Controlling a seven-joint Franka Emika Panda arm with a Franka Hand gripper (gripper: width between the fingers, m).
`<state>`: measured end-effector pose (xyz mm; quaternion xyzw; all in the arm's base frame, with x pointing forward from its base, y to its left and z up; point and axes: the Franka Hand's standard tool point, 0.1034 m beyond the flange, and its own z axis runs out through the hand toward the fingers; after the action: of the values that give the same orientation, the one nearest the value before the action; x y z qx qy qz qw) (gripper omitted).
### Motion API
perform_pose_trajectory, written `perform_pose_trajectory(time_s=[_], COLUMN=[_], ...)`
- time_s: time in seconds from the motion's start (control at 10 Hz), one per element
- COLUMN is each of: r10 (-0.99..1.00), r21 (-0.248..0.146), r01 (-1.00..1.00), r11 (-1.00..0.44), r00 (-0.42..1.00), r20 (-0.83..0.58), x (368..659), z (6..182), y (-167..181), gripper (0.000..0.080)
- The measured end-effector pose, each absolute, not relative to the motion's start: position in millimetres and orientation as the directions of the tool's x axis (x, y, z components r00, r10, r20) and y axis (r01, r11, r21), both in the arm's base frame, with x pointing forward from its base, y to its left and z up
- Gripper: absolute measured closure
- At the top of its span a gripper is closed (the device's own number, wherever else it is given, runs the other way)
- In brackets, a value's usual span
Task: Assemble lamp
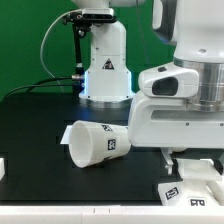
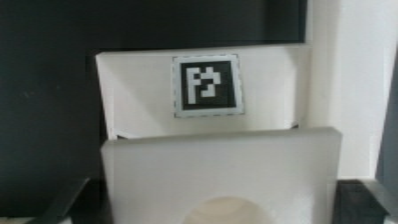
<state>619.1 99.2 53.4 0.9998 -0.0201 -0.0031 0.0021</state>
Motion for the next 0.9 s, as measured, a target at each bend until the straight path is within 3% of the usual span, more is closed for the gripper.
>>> perform_pose_trajectory(time_s=[0.2,0.3,0.6,0.8,0.9], r10=[-0.041,-0.041,-0.041,-0.054,-0.061], r21=[0.004,0.004,0.004,-0.010,-0.016], r01=[-0.041,-0.041,-0.041,-0.055,-0.062], r11=[-0.999,-0.999,-0.999,-0.998,-0.998], r00=[0.999,0.999,0.999,0.997,0.997], r20=[-0.006,-0.007,-0.018,-0.048,-0.049], x=[619,619,618,609,602], z=[53.2,53.2,57.3,95.6,105.1], y=[99,99,96,90,92], gripper=[0.0257,0.0133,0.0101,0.0101,0.0101])
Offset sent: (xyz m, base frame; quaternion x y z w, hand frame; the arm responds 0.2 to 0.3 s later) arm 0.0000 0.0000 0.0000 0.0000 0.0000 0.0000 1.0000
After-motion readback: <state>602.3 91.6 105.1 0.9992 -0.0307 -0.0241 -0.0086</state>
